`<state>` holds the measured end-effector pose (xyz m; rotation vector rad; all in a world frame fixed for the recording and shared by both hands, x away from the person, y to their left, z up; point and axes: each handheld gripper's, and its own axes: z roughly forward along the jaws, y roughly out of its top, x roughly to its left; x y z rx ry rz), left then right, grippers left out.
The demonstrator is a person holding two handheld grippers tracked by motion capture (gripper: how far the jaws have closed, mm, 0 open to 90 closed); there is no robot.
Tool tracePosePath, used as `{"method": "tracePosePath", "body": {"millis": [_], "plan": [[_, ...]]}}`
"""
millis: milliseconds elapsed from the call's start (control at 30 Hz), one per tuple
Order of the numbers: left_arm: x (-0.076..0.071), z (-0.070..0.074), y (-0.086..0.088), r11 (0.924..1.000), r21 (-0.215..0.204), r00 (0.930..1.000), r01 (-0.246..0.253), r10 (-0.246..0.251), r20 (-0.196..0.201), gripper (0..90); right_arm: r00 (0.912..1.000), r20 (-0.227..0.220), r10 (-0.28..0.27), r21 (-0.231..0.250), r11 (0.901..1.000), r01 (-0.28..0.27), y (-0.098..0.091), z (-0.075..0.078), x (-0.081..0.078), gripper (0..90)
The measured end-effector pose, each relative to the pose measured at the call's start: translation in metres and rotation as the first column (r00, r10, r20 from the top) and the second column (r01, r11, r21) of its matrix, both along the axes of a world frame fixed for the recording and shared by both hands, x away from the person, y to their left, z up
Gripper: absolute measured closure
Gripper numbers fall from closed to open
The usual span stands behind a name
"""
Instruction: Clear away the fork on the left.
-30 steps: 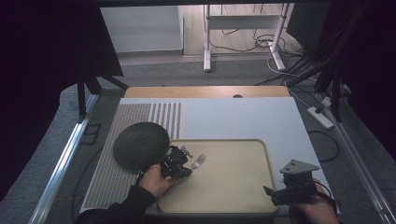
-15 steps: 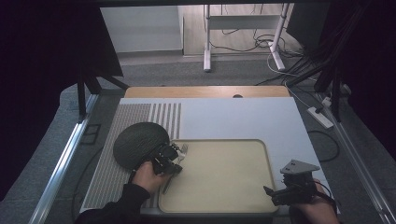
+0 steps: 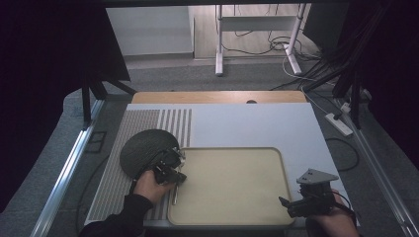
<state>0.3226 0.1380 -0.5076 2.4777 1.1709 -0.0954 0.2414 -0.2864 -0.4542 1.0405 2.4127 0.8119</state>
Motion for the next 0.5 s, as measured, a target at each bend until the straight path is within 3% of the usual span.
{"method": "tracePosePath", "body": {"millis": [33,267,300,500], "plan": [[-0.0001,0.0003,-0.0003,1.0000,-0.004,1.0000,0.000,0.000,0.006,79.9,1.0000,0.000,-0.001,0.000,1.0000,0.001,0.0000,0.0000,0.0000,0.0],[-0.0014,0.0057,-0.0008,0.9996,-0.027,0.9982,0.012,-0.010,0.059,65.1,1.0000,0.000,-0.001,0.000,1.0000,0.001,0.0001,0.0000,0.0000,0.0],[-0.0013,0.0064,0.0000,0.9985,-0.049,0.9970,0.024,-0.020,0.074,57.2,1.0000,0.000,-0.001,0.000,1.0000,0.001,0.0000,0.0000,0.0000,0.0],[-0.0013,0.0081,0.0018,0.9968,-0.070,0.9924,0.039,-0.030,0.119,44.0,1.0000,-0.001,-0.001,0.000,1.0000,0.001,0.0001,0.0000,0.0000,0.0]]}}
